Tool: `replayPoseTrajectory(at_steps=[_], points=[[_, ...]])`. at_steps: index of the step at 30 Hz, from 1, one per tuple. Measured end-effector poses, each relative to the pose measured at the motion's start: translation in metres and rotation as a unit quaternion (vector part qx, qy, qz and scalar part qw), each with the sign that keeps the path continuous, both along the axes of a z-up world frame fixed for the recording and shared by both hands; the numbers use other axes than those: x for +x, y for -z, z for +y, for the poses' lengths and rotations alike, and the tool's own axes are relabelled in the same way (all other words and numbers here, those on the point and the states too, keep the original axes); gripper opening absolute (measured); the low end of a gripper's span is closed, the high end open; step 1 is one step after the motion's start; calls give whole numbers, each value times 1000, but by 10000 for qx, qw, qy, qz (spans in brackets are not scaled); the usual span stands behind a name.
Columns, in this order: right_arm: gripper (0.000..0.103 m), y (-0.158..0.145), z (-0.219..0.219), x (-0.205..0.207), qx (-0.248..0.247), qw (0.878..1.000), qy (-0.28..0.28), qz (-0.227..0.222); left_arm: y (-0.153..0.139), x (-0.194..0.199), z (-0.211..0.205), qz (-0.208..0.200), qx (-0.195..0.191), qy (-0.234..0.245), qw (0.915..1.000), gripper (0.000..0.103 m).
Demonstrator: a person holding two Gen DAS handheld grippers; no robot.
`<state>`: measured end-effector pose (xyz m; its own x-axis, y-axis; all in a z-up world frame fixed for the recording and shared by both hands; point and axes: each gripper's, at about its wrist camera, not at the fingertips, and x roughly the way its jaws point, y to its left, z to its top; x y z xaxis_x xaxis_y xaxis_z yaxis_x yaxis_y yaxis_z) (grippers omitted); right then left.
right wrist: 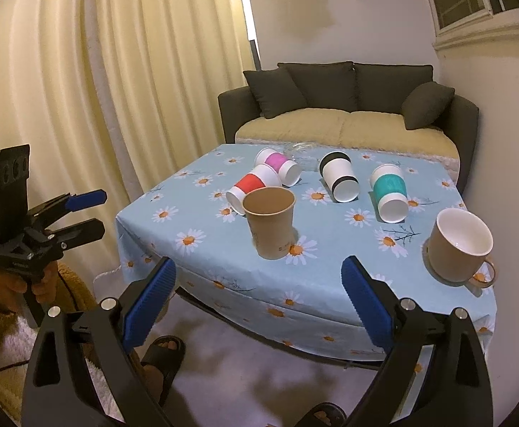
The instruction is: Flip cup upright
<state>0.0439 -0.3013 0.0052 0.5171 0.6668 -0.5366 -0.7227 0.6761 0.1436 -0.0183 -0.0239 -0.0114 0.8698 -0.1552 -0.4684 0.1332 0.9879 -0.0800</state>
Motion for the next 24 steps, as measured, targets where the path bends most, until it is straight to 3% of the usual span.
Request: replayPoseTrajectory(at_steps=[24], points=[[93,4,-3,1,-16,9999,105,-45,9,11,-10,129,-96,-35,9999,97]])
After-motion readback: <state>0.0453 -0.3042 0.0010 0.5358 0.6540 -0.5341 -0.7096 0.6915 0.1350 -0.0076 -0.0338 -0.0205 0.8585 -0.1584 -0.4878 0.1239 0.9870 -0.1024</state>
